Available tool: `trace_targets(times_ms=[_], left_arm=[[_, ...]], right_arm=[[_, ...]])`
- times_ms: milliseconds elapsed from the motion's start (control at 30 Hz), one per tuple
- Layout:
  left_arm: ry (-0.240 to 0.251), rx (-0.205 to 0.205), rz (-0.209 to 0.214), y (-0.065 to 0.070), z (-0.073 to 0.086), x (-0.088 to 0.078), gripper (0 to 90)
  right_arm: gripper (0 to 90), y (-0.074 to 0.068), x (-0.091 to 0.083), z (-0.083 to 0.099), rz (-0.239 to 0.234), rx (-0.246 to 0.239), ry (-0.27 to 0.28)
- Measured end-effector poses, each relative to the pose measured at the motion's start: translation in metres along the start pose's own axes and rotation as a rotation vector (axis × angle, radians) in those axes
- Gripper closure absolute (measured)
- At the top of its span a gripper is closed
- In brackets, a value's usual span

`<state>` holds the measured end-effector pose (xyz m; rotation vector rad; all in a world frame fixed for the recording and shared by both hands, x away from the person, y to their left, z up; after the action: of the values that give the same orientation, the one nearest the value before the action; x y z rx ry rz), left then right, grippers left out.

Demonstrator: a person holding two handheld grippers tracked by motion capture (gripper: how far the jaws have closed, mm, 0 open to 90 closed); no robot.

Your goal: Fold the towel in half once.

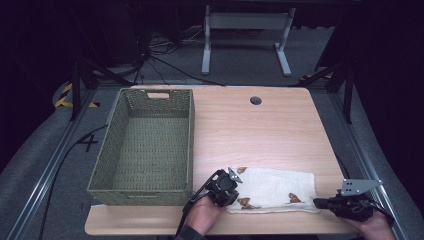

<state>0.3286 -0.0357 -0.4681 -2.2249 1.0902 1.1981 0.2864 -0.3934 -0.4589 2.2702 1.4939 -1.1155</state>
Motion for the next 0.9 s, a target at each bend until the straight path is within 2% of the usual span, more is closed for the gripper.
trace_targets(times_ms=[167, 267, 300, 400, 567, 600, 667, 700, 800, 867, 900], left_arm=[[0.024, -0.014, -0.018, -0.005, -0.009, 0.000, 86.7], [0.030, -0.017, -0.024, -0.008, -0.013, 0.001, 86.7], [0.028, -0.018, -0.026, -0.010, -0.015, 0.003, 86.7], [0.021, -0.021, -0.029, -0.013, -0.015, 0.006, 86.6], [0.013, -0.022, -0.031, -0.012, -0.011, 0.006, 86.3], [0.007, -0.019, -0.030, -0.013, -0.010, 0.007, 86.3], [0.007, -0.018, -0.031, -0.013, -0.010, 0.007, 86.1], [0.009, -0.021, -0.030, -0.012, -0.010, 0.006, 86.1], [0.010, -0.021, -0.028, -0.012, -0.010, 0.006, 85.9], [0.008, -0.016, -0.026, -0.011, -0.010, 0.006, 86.0], [0.011, -0.016, -0.026, -0.011, -0.010, 0.005, 86.0]], right_arm=[[88.0, 0.010, -0.004, -0.013, 0.034, -0.006, 0.039], [88.1, 0.015, -0.003, -0.015, 0.043, -0.003, 0.033], [88.1, 0.022, 0.004, -0.012, 0.046, 0.007, 0.002], [88.4, 0.025, 0.012, -0.008, 0.033, 0.007, -0.046], [88.8, 0.017, 0.013, -0.002, 0.002, -0.002, -0.069], [88.9, 0.010, 0.012, 0.002, -0.014, -0.005, -0.075], [88.9, 0.007, 0.011, 0.004, -0.023, -0.009, -0.073], [88.9, -0.001, 0.007, 0.006, -0.047, -0.020, -0.058], [88.8, -0.009, 0.002, 0.008, -0.072, -0.028, -0.032], [88.7, -0.011, 0.001, 0.008, -0.073, -0.028, -0.026], [88.7, -0.011, -0.002, 0.009, -0.056, -0.029, -0.003]])
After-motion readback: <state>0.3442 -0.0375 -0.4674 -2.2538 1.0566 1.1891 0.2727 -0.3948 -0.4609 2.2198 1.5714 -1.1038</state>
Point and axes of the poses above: each handheld gripper's, and its own axes: x roughly forward along the jaws, z roughly out of its underside, y roughly to its right, the point moved 3 cm from there along x, roughly forward along the jaws, and after that the axes turned 9 degrees about -z, right-handed, at the moved point
